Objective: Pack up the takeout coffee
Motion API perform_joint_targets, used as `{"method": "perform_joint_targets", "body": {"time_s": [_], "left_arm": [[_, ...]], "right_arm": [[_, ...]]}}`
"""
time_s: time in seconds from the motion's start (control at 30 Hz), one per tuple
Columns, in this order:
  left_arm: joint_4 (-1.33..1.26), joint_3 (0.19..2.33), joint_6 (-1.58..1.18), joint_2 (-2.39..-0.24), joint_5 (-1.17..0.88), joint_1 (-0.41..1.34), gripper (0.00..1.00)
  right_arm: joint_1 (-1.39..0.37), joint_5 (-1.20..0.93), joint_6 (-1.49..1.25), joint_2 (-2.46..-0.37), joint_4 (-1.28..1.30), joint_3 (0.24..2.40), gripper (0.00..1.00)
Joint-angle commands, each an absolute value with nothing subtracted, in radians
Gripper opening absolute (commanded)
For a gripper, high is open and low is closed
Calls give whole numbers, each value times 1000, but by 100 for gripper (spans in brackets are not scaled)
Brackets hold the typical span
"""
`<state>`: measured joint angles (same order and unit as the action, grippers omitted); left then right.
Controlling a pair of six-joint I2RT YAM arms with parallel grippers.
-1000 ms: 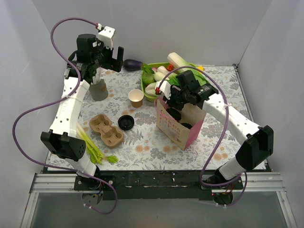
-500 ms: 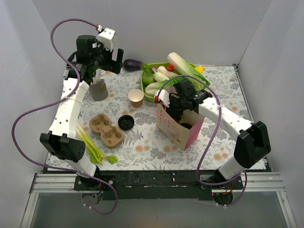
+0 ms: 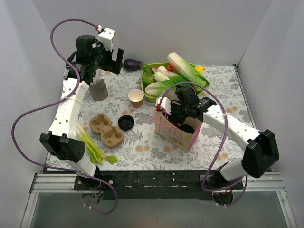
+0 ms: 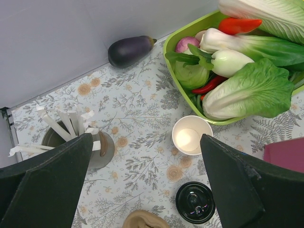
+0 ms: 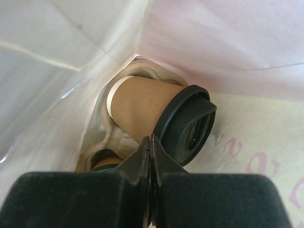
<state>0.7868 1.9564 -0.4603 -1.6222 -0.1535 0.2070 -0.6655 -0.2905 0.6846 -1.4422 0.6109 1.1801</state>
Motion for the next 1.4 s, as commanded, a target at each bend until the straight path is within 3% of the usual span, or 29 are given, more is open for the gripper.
{"method": "perform_joint_targets", "body": {"time_s": [0.0, 0.67, 0.97, 1.07, 1.13, 1.23, 1.37], "left_arm": [[798, 1956, -454, -1557, -164, 209, 98], [808, 1997, -453, -1600, -235, 210, 98], [816, 1999, -454, -1603, -264, 210, 98], [815, 1974, -460, -1585, -276, 210, 98], [825, 1967, -447, -1569, -422, 210, 98], [867, 1983, -452, -1562, -726, 218, 98], [903, 2020, -453, -1637, -764, 380, 98]], "right_arm": [[-672, -301, 686, -1408, 620, 1154, 1], [-673, -324, 643, -1339, 703, 1394, 7], [-673, -313, 634, -1342, 712, 1411, 8], [-673, -307, 634, -1336, 709, 1393, 13], [-673, -279, 629, -1330, 713, 1390, 23], [-673, -245, 624, -1295, 742, 1390, 27], [-673, -262, 629, -1207, 782, 1368, 32]]}}
